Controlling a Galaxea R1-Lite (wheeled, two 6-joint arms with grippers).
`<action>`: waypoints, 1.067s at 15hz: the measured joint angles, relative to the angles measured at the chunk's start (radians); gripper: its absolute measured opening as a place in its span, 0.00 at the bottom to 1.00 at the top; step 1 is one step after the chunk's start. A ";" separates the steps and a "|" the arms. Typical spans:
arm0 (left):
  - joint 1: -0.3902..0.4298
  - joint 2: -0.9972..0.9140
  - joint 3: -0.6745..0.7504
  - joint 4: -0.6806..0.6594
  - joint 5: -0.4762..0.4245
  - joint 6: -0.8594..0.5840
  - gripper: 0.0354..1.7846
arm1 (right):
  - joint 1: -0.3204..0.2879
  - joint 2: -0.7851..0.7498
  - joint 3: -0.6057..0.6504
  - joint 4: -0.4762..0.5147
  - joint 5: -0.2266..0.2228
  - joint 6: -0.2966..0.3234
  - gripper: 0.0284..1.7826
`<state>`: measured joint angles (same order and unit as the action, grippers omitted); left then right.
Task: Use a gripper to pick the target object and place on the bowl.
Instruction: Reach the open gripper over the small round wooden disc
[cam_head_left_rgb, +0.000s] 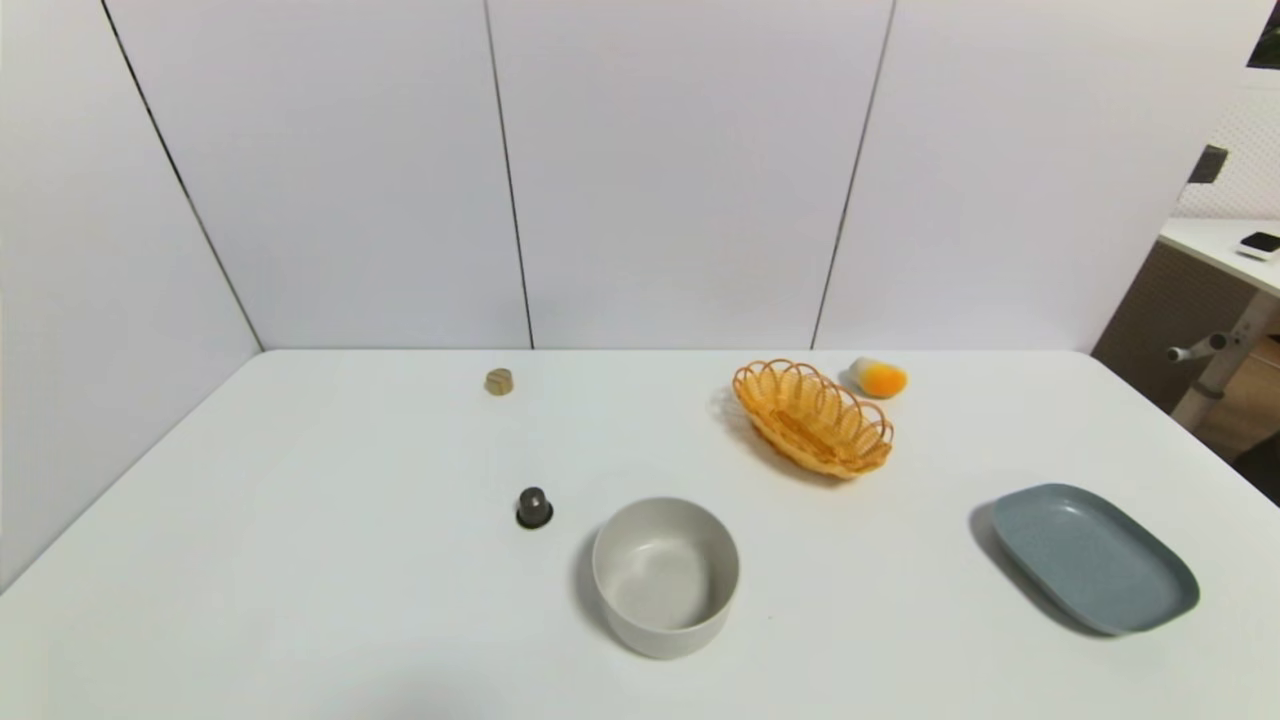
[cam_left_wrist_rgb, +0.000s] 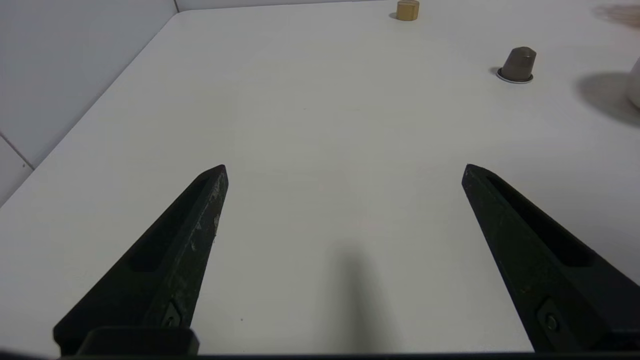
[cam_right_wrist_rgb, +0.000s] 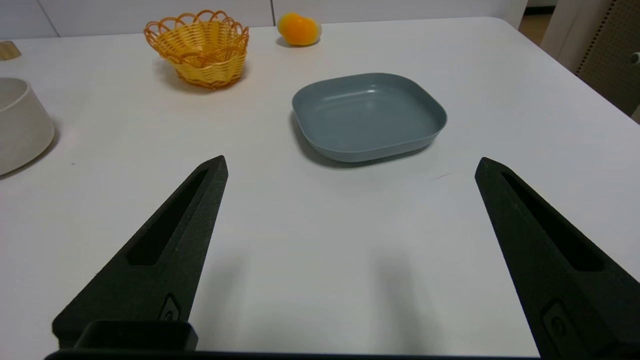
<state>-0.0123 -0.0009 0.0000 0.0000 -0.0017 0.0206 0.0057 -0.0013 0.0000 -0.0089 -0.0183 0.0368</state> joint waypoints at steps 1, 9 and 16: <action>0.000 0.000 0.000 0.000 0.000 0.000 0.94 | 0.000 0.000 0.000 0.000 0.000 0.000 0.96; 0.000 0.002 0.000 0.000 0.002 -0.011 0.94 | 0.000 0.000 0.000 0.000 0.000 0.000 0.96; 0.000 0.148 -0.109 -0.009 -0.001 -0.001 0.94 | 0.000 0.000 0.000 0.000 0.000 0.000 0.96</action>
<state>-0.0123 0.1470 -0.1087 -0.0085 -0.0028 0.0191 0.0053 -0.0013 0.0000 -0.0089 -0.0183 0.0368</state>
